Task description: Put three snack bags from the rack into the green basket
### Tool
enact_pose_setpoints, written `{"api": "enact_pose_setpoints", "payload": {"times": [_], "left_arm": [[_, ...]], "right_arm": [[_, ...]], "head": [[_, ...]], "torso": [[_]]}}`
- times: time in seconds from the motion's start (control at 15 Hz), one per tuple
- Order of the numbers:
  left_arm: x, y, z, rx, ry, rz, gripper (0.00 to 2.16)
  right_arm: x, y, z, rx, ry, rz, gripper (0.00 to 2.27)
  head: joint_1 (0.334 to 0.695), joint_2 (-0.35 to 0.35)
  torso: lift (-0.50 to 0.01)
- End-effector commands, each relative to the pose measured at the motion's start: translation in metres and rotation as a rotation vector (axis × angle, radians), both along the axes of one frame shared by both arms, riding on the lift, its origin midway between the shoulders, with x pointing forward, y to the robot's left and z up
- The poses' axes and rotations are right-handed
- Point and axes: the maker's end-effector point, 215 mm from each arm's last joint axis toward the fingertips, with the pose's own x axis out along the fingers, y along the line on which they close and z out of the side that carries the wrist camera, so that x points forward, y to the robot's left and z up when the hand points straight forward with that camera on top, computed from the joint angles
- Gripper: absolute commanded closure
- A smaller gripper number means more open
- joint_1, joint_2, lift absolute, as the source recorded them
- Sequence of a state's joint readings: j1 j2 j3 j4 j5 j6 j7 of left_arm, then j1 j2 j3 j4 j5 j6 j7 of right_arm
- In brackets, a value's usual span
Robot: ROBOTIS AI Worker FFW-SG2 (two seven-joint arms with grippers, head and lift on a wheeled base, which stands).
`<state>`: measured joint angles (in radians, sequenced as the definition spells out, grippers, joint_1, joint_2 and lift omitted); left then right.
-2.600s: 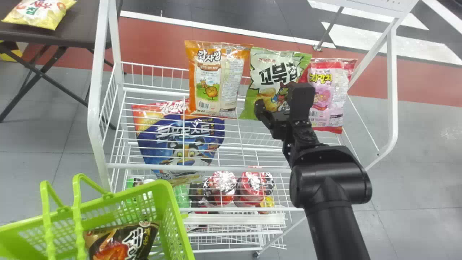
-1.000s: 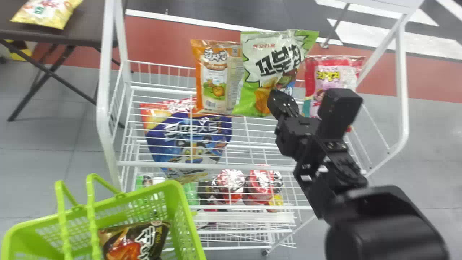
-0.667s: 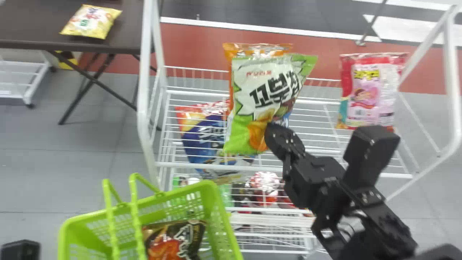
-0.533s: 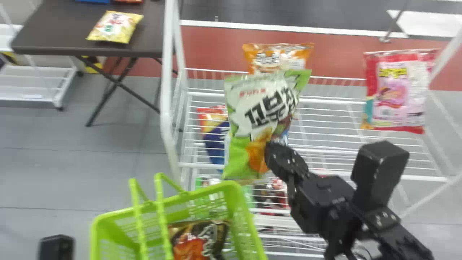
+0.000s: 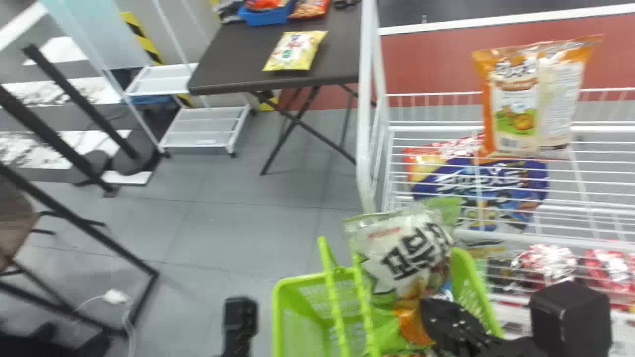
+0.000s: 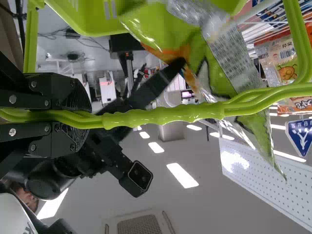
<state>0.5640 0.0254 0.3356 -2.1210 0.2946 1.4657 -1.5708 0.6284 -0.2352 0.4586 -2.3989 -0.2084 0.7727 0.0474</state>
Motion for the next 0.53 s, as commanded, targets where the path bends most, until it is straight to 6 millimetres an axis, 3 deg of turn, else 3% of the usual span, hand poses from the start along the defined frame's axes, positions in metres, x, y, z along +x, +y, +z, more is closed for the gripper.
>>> {"api": "enact_pose_setpoints", "payload": {"times": [0.0, 0.13, 0.33, 0.47], "left_arm": [[0.002, -0.001, 0.002, -0.009, -0.006, -0.004, 2.15], [0.003, -0.001, 0.002, -0.009, -0.009, -0.006, 2.15], [0.003, 0.0, 0.001, -0.006, -0.004, -0.004, 2.15], [0.003, -0.001, 0.001, -0.01, -0.005, -0.005, 2.15]], "right_arm": [[-0.024, 0.007, -0.037, -0.062, 0.076, 0.074, 1.68], [-0.031, 0.001, -0.051, -0.11, 0.104, 0.098, 0.0], [-0.003, -0.023, -0.029, -0.108, 0.055, 0.041, 0.03], [0.033, -0.058, -0.005, -0.119, -0.012, -0.045, 0.05]], "head": [[0.695, 0.35], [0.695, 0.35], [0.695, 0.35], [0.695, 0.325]], "torso": [[0.0], [0.0], [0.0], [0.0]]}}
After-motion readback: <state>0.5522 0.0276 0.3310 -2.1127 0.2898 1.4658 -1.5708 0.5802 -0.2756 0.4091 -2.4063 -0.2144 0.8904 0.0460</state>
